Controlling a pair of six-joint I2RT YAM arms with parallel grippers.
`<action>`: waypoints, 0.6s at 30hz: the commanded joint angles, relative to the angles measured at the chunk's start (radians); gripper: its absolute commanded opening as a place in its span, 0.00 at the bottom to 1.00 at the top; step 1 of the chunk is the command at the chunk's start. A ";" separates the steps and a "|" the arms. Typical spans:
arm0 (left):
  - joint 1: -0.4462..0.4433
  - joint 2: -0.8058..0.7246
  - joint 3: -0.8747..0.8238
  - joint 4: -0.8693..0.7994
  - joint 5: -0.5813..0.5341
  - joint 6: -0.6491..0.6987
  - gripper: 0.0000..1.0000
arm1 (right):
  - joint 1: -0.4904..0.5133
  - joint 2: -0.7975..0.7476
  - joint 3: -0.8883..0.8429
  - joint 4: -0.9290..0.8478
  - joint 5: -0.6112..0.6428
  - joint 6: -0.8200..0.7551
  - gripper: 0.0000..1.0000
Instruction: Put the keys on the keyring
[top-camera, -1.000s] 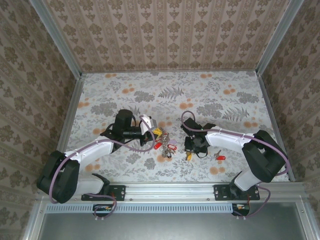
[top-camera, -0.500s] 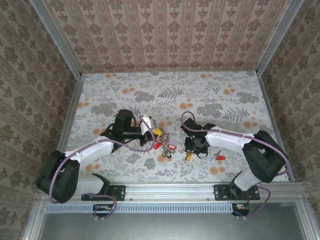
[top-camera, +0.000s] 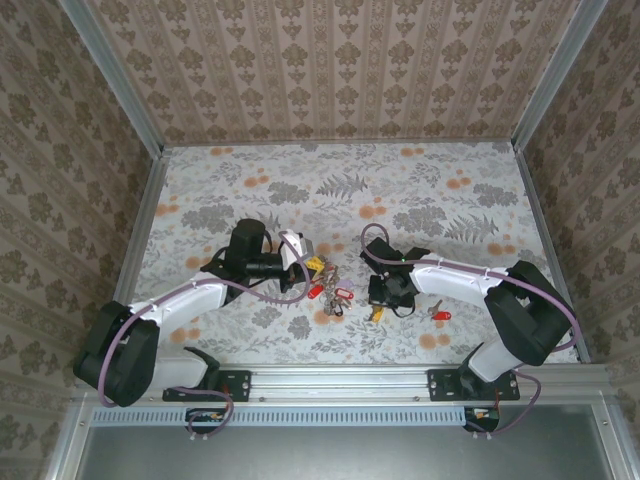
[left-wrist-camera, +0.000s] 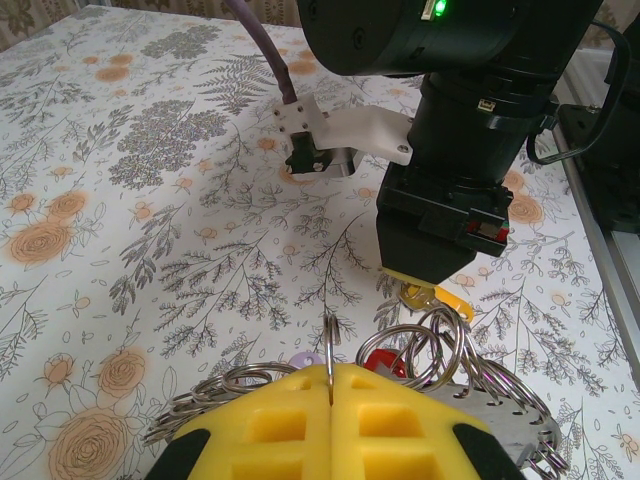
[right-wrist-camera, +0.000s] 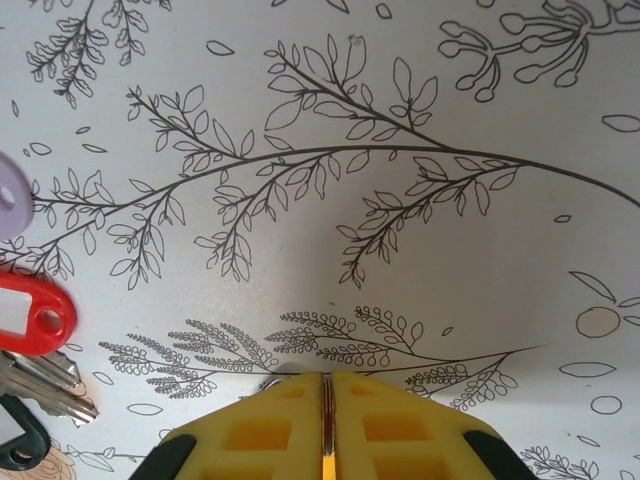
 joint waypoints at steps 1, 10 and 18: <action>0.007 -0.020 0.029 0.009 0.036 0.022 0.00 | 0.005 -0.012 0.001 -0.037 0.019 0.006 0.12; 0.007 -0.019 0.030 0.009 0.039 0.021 0.00 | 0.007 -0.012 -0.005 -0.033 0.019 0.012 0.15; 0.007 -0.020 0.031 0.009 0.037 0.020 0.00 | 0.009 -0.005 -0.005 -0.030 0.016 0.012 0.15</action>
